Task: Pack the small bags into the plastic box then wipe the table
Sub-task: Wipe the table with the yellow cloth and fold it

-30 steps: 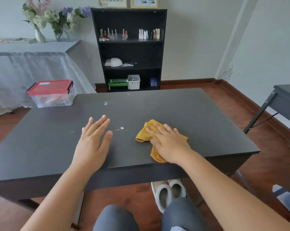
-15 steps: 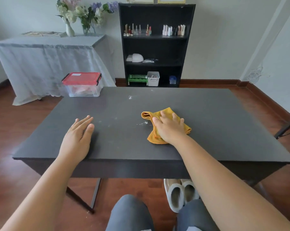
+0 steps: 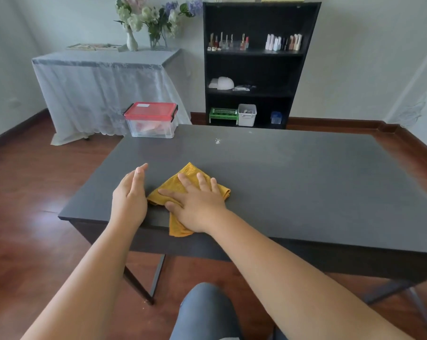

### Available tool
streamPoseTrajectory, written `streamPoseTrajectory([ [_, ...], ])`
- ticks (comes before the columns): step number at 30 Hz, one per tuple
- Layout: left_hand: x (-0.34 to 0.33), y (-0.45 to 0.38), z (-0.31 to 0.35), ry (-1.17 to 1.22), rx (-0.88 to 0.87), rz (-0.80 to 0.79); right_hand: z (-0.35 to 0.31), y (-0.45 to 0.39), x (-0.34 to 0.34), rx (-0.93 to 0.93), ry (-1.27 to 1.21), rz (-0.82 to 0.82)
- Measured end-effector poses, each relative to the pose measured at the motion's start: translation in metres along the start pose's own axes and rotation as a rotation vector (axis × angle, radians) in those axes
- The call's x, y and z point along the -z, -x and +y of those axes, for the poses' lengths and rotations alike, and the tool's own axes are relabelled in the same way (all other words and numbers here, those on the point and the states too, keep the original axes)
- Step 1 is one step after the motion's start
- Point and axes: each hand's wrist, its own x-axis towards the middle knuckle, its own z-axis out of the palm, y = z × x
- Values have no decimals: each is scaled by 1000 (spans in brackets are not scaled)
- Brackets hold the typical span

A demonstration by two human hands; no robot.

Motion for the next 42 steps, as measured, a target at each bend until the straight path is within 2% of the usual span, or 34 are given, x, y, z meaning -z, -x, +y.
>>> streamPoseTrajectory([
  [5, 3, -2, 0, -54, -6, -68, 57, 42, 11, 20, -21, 7],
  [15, 1, -4, -4, -173, -89, -135, 208, 175, 33, -430, -3, 102],
  [19, 4, -7, -7, -115, -45, -156, 221, 192, 39, -452, 69, 35],
  [22, 8, -15, -9, -145, -35, -187, 212, 174, 47, -393, 122, -37],
  [27, 13, -29, -17, -551, -150, -281, 142, 121, 35, -74, 83, -101],
  [32, 13, -40, -16, -491, -101, -213, 34, 41, 7, 151, 72, -92],
  [37, 9, -45, -9, -194, 39, -152, -15, -36, -1, 131, 60, -71],
  [40, 1, -50, -5, -158, 14, -111, -5, -71, 6, 50, 28, -57],
  [42, -6, -53, -3, -230, -37, -132, 15, -87, 14, -29, -9, -37],
])
